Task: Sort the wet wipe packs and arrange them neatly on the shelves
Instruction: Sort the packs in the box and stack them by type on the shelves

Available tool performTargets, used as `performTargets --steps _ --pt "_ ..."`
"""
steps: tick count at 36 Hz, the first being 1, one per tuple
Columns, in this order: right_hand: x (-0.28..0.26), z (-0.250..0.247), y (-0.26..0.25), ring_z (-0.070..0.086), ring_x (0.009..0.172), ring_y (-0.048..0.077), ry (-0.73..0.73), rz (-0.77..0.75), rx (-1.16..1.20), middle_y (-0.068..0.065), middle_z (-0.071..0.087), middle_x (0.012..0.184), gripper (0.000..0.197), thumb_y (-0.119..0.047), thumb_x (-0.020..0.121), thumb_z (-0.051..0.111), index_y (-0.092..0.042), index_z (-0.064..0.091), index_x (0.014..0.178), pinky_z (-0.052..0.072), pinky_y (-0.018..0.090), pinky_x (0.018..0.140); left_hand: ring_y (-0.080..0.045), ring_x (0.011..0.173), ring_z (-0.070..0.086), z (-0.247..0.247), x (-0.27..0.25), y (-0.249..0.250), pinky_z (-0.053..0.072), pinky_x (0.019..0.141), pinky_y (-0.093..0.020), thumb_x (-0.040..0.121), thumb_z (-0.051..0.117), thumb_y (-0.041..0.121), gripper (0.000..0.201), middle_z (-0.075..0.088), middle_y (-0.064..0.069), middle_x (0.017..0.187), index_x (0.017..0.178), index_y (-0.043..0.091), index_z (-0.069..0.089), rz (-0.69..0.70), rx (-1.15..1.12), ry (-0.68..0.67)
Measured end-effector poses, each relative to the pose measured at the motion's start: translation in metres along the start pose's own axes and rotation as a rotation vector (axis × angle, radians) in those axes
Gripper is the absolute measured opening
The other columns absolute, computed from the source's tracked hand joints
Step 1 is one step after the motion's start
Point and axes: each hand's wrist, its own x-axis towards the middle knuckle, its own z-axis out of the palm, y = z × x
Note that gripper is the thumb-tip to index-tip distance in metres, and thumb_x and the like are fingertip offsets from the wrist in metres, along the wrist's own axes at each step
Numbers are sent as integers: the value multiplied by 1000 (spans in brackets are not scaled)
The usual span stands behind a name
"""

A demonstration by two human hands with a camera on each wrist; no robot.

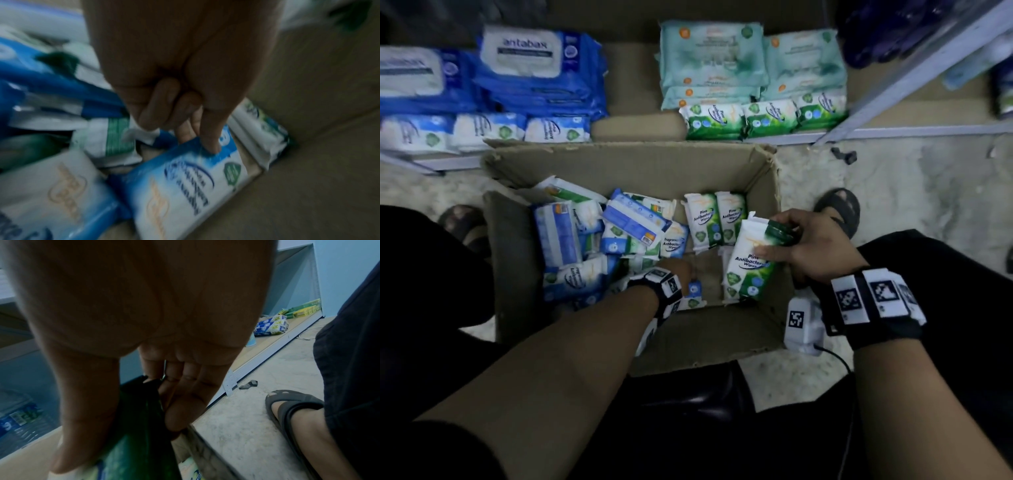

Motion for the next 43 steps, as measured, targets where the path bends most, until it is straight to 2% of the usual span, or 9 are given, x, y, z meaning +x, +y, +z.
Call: performTargets --steps 3,8,12,14,17,22,25,29,43 --pt "-2 0 -7 65 95 16 -2 -8 -26 -7 68 98 49 -42 62 90 -27 66 101 55 43 87 -32 79 63 -7 -12 -3 52 70 -39 95 56 16 23 66 -22 98 99 -6 63 0 -21 6" --pt "-9 4 -20 62 100 19 -19 -35 -100 -3 65 105 49 -37 65 90 -27 62 105 53 39 88 -37 105 59 -27 -41 0 46 84 -42 99 52 21 35 60 -23 120 125 -3 53 -43 -77 113" --pt "-12 16 -34 59 97 14 -55 -74 -124 -3 65 104 56 -33 67 90 -21 64 116 46 25 82 -18 58 39 -44 -56 -7 30 54 -24 100 51 19 33 40 -7 69 69 12 40 -114 -130 122" --pt "-12 25 -38 59 100 15 -95 -75 -125 -1 64 108 58 -31 68 89 -18 63 119 47 27 85 -13 53 21 -54 -68 -13 19 50 -24 98 50 14 45 23 -2 62 62 17 24 -127 -171 145" --pt "-8 40 -36 59 111 19 -143 -61 -184 1 64 117 57 -32 70 88 -18 63 118 48 31 93 -16 61 30 -64 -91 -27 30 59 -28 100 48 17 43 27 -6 64 61 12 30 -172 -184 199" --pt "3 59 -37 54 124 22 -247 -4 -286 5 55 138 68 -33 73 86 -16 57 132 43 25 93 -16 63 38 -72 -125 -58 34 73 -31 102 45 22 31 37 -5 73 74 10 42 -319 -248 298" --pt "13 74 -34 52 126 26 -302 39 -326 8 52 141 73 -30 72 88 -14 53 134 46 33 99 -29 96 56 -73 -140 -77 42 80 -35 101 46 25 17 53 -11 103 103 8 50 -455 -256 362" --pt "23 93 -27 53 124 28 -373 88 -400 9 53 139 74 -31 70 89 -14 54 133 48 40 101 -33 104 57 -62 -140 -93 40 73 -35 100 41 17 26 57 -18 122 123 6 47 -579 -210 499" --pt "72 123 -30 58 110 25 -408 73 -527 5 61 124 57 -27 66 91 -22 56 111 50 32 85 -38 130 39 -37 -99 -95 39 105 -45 90 55 3 55 31 -15 149 141 10 37 -616 -362 736"
